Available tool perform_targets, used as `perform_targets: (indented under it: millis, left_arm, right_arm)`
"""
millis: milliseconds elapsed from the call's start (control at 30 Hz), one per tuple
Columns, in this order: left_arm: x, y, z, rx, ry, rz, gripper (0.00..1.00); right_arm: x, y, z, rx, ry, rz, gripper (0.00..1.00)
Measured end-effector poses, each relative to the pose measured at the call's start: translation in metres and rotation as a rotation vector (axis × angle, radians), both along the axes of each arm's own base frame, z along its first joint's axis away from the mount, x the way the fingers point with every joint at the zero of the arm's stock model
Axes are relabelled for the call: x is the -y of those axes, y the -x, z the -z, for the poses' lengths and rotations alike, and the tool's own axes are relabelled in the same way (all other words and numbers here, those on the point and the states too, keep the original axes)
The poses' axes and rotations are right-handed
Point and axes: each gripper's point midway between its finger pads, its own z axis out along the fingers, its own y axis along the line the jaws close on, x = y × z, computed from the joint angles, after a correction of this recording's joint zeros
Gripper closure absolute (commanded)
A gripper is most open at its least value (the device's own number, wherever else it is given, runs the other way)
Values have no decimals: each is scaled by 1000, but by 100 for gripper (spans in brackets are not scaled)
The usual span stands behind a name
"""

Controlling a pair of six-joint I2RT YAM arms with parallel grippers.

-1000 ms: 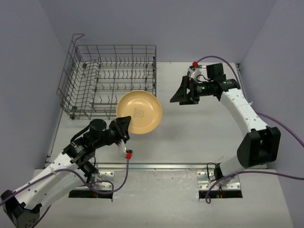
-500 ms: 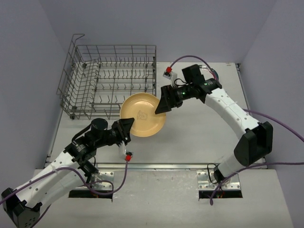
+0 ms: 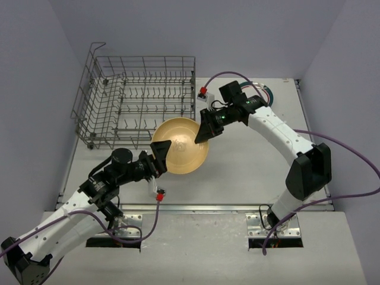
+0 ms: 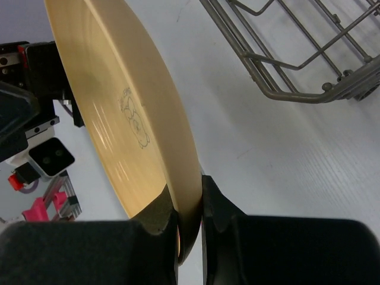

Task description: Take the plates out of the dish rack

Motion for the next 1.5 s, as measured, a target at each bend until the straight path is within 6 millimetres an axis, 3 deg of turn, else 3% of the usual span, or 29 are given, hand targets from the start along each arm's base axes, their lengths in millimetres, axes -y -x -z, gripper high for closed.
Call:
perform_targets:
  millis: [100,167,267,400,500,567,700,800,867,967,1167,1233,1300,1500]
  left_arm:
    - [-3,-3,-10,37,19,-25,0]
    - [-6,-6,-16,42,40,-50,0]
    - [-12,-14,-29,25,86,-117,0]
    - [-21,-38,-65,0,199,-268,0]
    - [-30,-67,-102,-97,338,-457,0]
    - [-32,-90,-151,-154,499,-581,0]
    - [-17,-129,-217,-347,801,-756,0]
    - [2,-142,-234,-538,968,-825,0]
    - [13,-145,-229,-665,1034,-864,0]
    - [21,-137,-198,-826,1046,-942,0]
    - [16,-122,-152,-984,1022,-1070,0]
    - [10,-121,-143,-1012,1021,-1104,0]
    - [0,-122,-138,-1031,1034,-1135,0]
    - [-26,-126,-133,-1061,1099,-1195,0]
  right_arm:
    - [11,-8,-4,-20,-28,27,100]
    - [33,-26,-9,-34,-57,95,100]
    - [86,-65,-10,-34,-71,266,100]
    - [175,-110,-10,-21,-55,538,100]
    - [237,-140,-4,-19,-26,741,100]
    - [266,-157,5,-22,2,839,100]
    - [299,-186,33,-47,64,971,100]
    - [312,-213,49,-69,90,1037,100]
    - [321,-234,57,-64,102,1078,99]
    - [333,-257,68,-59,114,1134,96]
    - [342,-279,82,-71,107,1189,86]
    - [344,-285,88,-75,105,1197,73]
    - [345,-290,94,-82,101,1200,46]
    - [344,-289,113,-122,118,1195,8]
